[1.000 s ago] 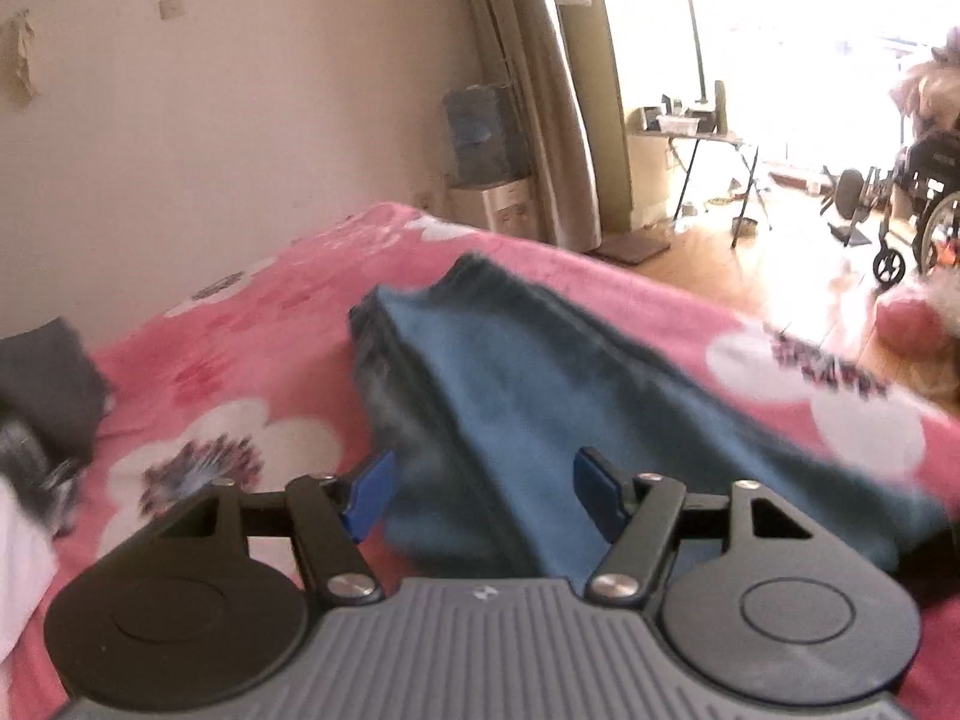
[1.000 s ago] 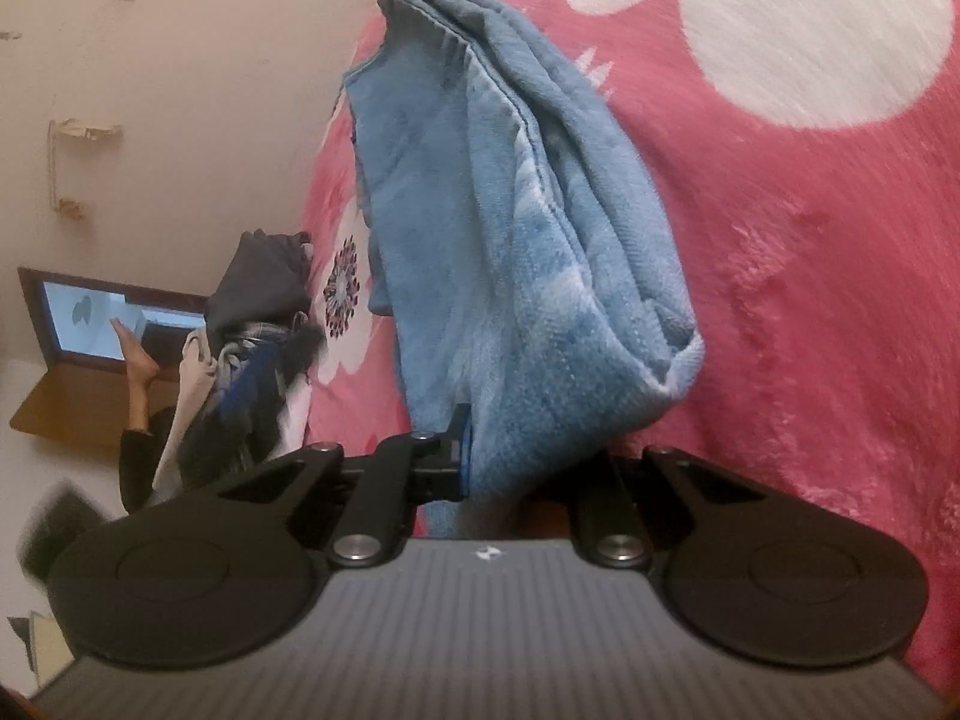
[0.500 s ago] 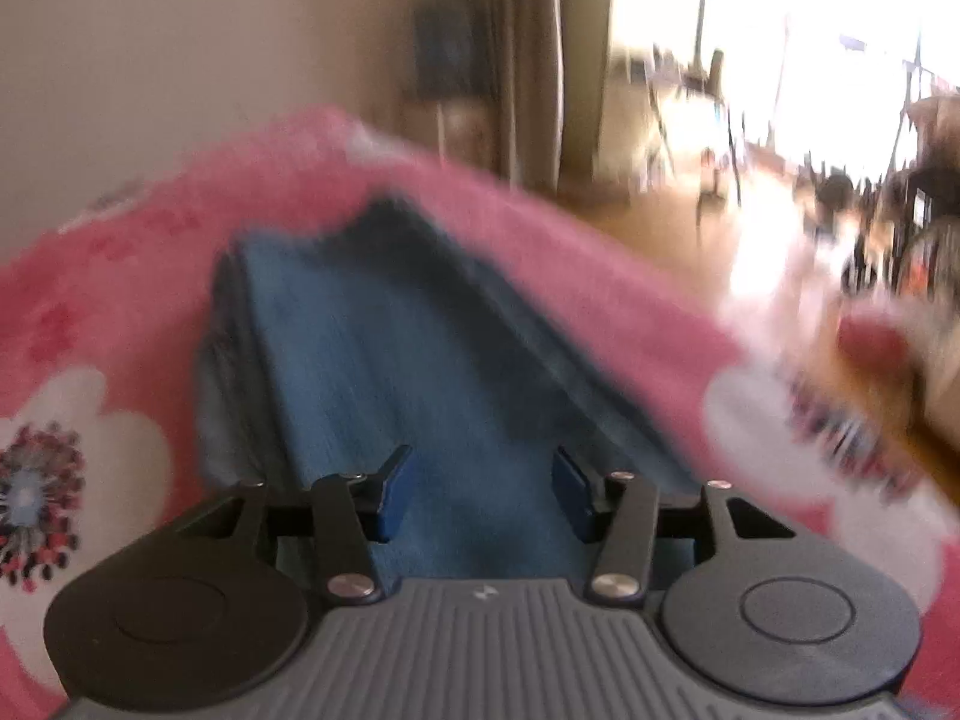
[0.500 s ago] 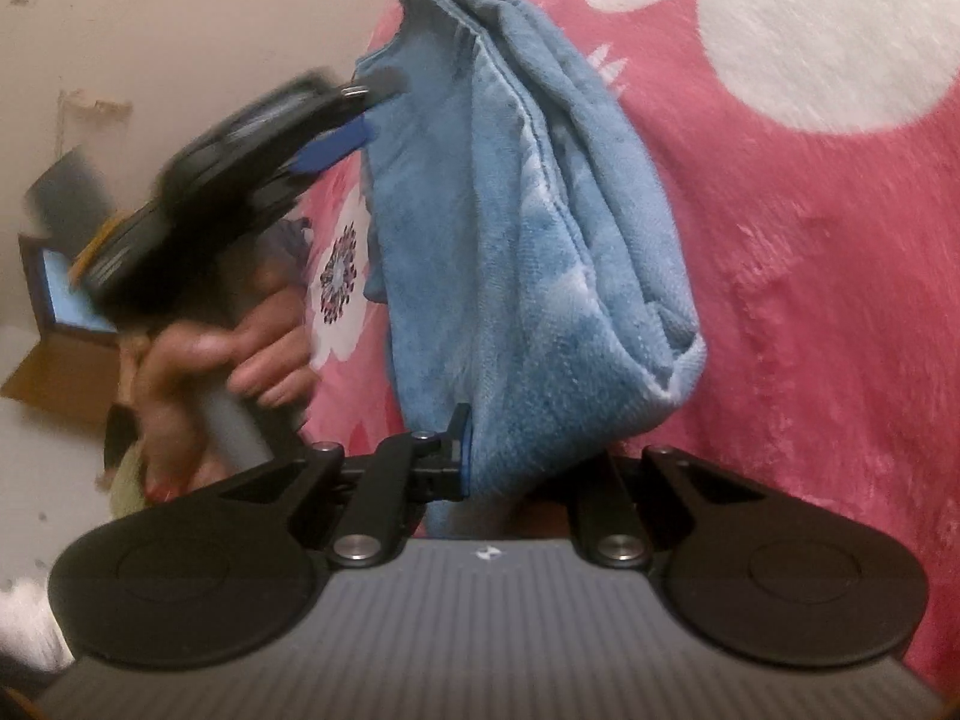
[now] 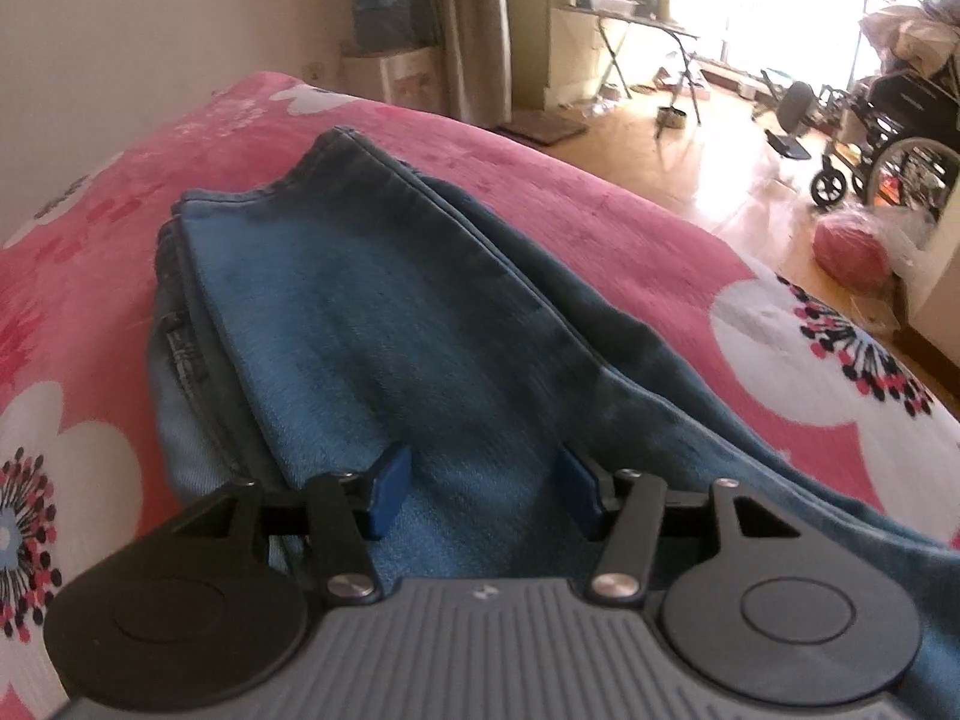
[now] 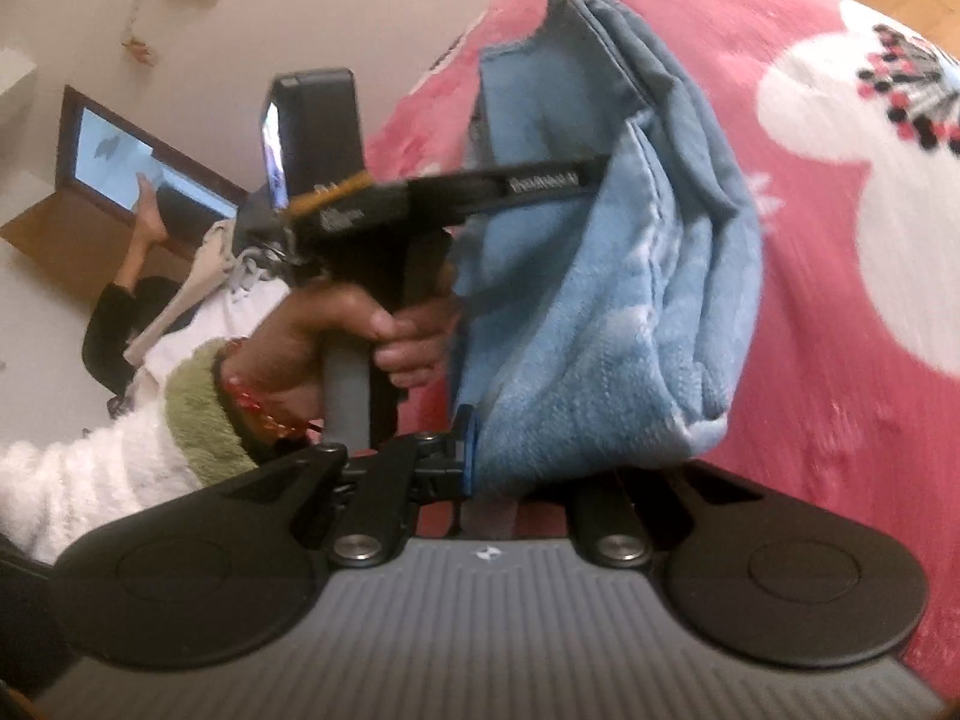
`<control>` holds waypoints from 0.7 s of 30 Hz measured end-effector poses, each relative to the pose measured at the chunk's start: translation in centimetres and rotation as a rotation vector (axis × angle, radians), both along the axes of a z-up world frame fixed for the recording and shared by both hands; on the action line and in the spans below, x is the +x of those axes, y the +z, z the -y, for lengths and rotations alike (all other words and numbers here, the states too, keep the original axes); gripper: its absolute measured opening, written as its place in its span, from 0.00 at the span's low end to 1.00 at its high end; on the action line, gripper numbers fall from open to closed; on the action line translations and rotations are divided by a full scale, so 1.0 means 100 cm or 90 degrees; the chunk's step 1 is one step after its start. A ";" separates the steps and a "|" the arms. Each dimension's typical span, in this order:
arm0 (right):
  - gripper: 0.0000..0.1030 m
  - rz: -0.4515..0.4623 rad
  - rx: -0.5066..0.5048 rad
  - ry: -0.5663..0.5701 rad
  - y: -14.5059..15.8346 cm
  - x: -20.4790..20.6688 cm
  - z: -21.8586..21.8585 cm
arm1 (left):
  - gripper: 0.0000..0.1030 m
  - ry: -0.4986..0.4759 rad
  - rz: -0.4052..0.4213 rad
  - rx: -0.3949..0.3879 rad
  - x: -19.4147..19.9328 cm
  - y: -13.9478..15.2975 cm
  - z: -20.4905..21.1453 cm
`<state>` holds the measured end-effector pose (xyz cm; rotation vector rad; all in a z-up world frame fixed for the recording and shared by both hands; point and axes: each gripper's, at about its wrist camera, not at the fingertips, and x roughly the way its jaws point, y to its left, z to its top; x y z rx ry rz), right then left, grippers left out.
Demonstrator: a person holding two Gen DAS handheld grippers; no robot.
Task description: Fold clothes
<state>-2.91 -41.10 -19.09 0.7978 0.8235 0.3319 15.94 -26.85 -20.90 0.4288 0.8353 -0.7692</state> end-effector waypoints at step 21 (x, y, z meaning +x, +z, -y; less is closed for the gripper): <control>0.09 0.005 0.176 -0.015 0.029 0.029 0.027 | 0.56 0.002 -0.069 -0.168 0.050 0.026 -0.056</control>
